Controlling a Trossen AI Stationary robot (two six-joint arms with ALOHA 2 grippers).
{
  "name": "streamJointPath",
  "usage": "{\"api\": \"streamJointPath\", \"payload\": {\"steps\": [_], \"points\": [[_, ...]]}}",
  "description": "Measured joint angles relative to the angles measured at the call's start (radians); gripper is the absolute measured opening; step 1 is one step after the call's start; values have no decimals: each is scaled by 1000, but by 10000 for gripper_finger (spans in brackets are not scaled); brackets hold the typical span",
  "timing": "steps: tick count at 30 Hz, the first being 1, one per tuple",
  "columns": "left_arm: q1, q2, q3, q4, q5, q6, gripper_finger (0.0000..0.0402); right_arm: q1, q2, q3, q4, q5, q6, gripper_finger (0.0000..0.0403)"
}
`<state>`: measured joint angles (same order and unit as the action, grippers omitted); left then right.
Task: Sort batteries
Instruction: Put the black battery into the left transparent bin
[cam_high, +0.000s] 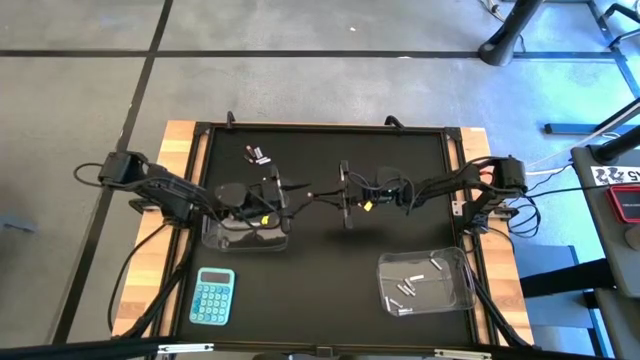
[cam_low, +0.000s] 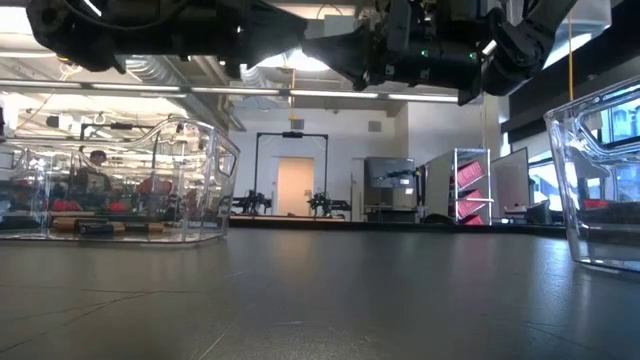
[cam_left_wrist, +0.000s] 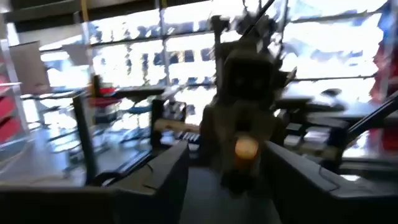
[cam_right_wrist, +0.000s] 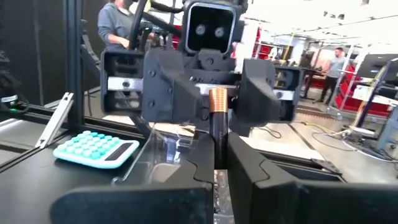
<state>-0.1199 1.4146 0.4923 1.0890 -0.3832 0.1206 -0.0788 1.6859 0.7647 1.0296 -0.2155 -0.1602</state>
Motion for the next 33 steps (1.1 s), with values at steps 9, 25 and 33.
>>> {"api": "streamJointPath", "payload": {"steps": [9,25,33], "points": [[13,23,12,25,52,-7,94,0,0,0,3,-30,3,16],[-48,-109,92,-353,-13,46,22,-36,-11,2,-185,93,73,150],[-80,-237,476,-1712,-136,-514,22,-67,-11,1,-306,153,103,234]]}}
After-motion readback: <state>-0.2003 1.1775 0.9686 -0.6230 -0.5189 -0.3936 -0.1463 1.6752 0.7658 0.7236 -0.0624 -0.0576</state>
